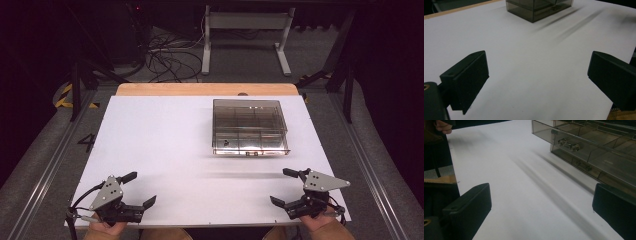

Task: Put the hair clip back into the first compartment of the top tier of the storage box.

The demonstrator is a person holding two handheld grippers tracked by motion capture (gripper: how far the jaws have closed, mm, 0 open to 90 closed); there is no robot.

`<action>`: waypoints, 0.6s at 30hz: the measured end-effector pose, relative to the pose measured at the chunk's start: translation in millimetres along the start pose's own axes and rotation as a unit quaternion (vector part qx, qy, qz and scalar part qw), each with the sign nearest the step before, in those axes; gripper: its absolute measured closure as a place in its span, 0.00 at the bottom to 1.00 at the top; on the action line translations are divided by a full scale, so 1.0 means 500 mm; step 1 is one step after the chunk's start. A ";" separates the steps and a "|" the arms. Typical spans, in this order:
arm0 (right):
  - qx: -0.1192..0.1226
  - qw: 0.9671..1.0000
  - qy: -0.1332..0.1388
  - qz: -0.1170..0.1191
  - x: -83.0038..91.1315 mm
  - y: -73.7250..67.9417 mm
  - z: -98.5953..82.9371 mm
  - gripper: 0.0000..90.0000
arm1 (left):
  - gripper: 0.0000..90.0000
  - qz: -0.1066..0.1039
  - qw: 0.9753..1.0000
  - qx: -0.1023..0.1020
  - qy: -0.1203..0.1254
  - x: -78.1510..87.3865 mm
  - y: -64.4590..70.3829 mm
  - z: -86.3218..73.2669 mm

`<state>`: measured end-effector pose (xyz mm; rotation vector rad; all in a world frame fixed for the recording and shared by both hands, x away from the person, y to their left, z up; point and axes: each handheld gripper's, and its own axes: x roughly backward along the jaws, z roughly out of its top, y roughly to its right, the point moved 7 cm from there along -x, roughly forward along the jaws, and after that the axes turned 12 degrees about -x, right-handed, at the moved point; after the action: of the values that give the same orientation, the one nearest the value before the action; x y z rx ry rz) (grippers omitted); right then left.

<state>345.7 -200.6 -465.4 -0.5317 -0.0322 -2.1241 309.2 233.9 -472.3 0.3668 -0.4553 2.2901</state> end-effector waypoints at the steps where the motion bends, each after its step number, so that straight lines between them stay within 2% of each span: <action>1: 0.000 1.000 0.001 0.001 0.000 0.001 0.000 0.03 | 0.05 0.002 1.000 0.000 -0.004 -0.002 -0.001 -0.003; 4: -0.002 1.000 0.001 0.001 0.001 0.001 0.000 0.03 | 0.05 0.002 1.000 0.002 -0.011 -0.005 -0.003 -0.010; 11: -0.003 1.000 0.001 0.004 0.000 0.001 -0.001 0.03 | 0.05 0.005 1.000 0.000 -0.006 -0.006 -0.005 -0.007; 18: -0.004 1.000 0.000 0.005 -0.001 0.002 -0.001 0.03 | 0.05 -0.003 1.000 0.008 -0.008 -0.006 -0.005 -0.006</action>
<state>346.3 -200.9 -466.0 -0.5358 -0.0200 -2.1160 312.7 234.7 -475.7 0.3931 -0.4444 2.2876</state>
